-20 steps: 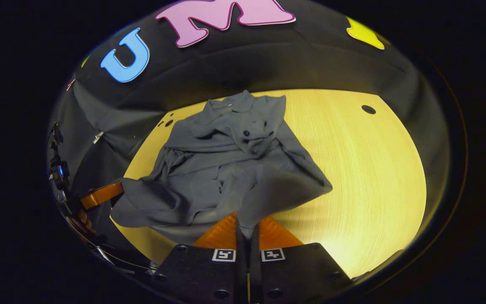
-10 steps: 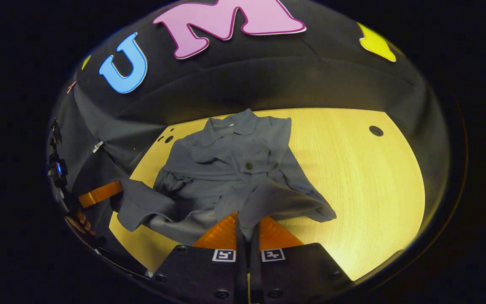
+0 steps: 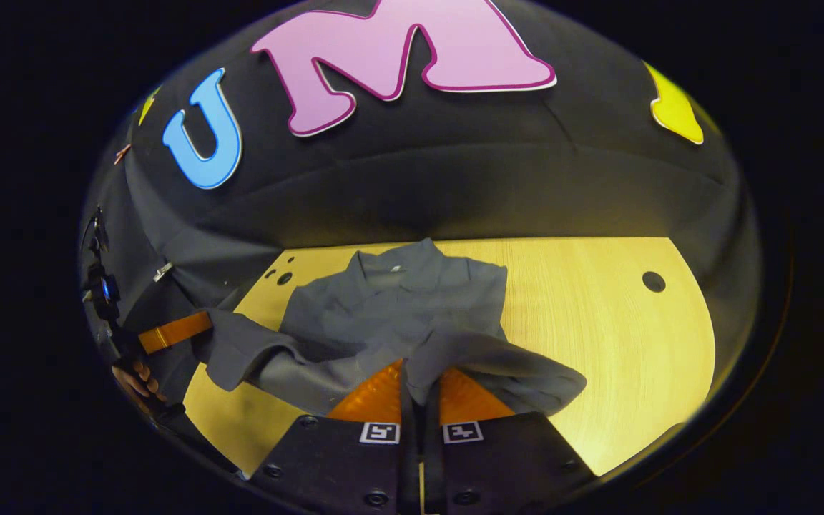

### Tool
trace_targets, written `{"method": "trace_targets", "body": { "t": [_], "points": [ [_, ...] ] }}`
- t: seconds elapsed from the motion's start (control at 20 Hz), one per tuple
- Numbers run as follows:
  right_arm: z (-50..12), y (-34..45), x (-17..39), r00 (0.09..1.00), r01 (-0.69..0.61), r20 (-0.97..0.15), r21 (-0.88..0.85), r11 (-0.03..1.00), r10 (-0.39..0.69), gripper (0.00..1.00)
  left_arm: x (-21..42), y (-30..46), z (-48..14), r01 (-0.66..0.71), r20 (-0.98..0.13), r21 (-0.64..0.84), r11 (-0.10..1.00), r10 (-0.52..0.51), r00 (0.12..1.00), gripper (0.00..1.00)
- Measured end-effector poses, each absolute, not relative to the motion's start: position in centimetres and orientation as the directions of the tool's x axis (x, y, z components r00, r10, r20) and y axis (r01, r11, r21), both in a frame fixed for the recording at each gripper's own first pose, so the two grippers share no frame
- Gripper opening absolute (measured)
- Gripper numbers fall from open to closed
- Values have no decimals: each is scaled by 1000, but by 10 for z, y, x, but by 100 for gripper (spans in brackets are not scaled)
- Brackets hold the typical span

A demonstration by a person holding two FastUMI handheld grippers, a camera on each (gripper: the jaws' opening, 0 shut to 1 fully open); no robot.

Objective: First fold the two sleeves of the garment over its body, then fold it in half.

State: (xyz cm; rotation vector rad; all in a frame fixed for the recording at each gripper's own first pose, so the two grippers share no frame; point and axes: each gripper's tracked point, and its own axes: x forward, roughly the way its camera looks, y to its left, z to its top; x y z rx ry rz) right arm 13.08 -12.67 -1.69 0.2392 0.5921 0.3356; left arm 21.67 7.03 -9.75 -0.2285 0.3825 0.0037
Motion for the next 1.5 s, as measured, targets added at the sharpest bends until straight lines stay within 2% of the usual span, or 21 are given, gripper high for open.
{"method": "trace_targets", "body": {
  "t": [0.25,0.45,0.5,0.55,0.75,0.95,1.0,1.15,1.2,1.25,1.3,1.4,1.45,1.5],
  "points": [
    [-16,-121,178,798,-218,-482,331,918,363,7,260,82,-103,-59,-349,-264,963,-38,936,5],
    [-28,-114,213,797,-210,-494,313,926,348,7,298,80,-111,-11,-328,-184,983,-51,943,5],
    [-31,-113,221,800,-205,-492,314,927,343,7,306,80,-113,12,-324,-136,991,-56,944,9],
    [-32,-111,229,802,-202,-490,319,926,343,7,315,79,-114,25,-318,-103,994,-57,946,5],
    [-51,-111,253,806,-185,-500,294,938,316,7,343,70,-120,64,-283,-64,996,-80,956,5],
    [-74,-109,265,798,-155,-527,292,944,294,7,356,76,-140,22,-300,-91,996,-49,953,6],
    [-78,-109,266,793,-149,-535,290,945,290,10,357,79,-147,8,-313,-91,996,-37,949,7],
    [-85,-109,268,791,-157,-542,268,951,283,25,356,85,-161,-7,-348,-100,995,-28,937,14],
    [-83,-110,266,792,-159,-542,263,952,282,22,354,86,-161,-19,-352,-104,994,-19,936,17],
    [-80,-110,264,792,-165,-538,264,950,287,39,351,86,-158,-23,-350,-117,993,-19,937,29],
    [-78,-111,263,793,-169,-538,258,951,287,51,347,84,-152,-21,-344,-136,991,-27,938,41],
    [-67,-117,256,807,-173,-527,218,960,266,69,336,80,-140,-16,-327,-153,988,-35,944,65],
    [-60,-123,255,820,-170,-517,190,967,246,81,331,78,-132,-11,-314,-151,989,-38,949,67],
    [-51,-130,248,831,-169,-504,175,970,236,99,325,76,-123,-4,-304,-140,990,-39,952,73]
  ]
}}
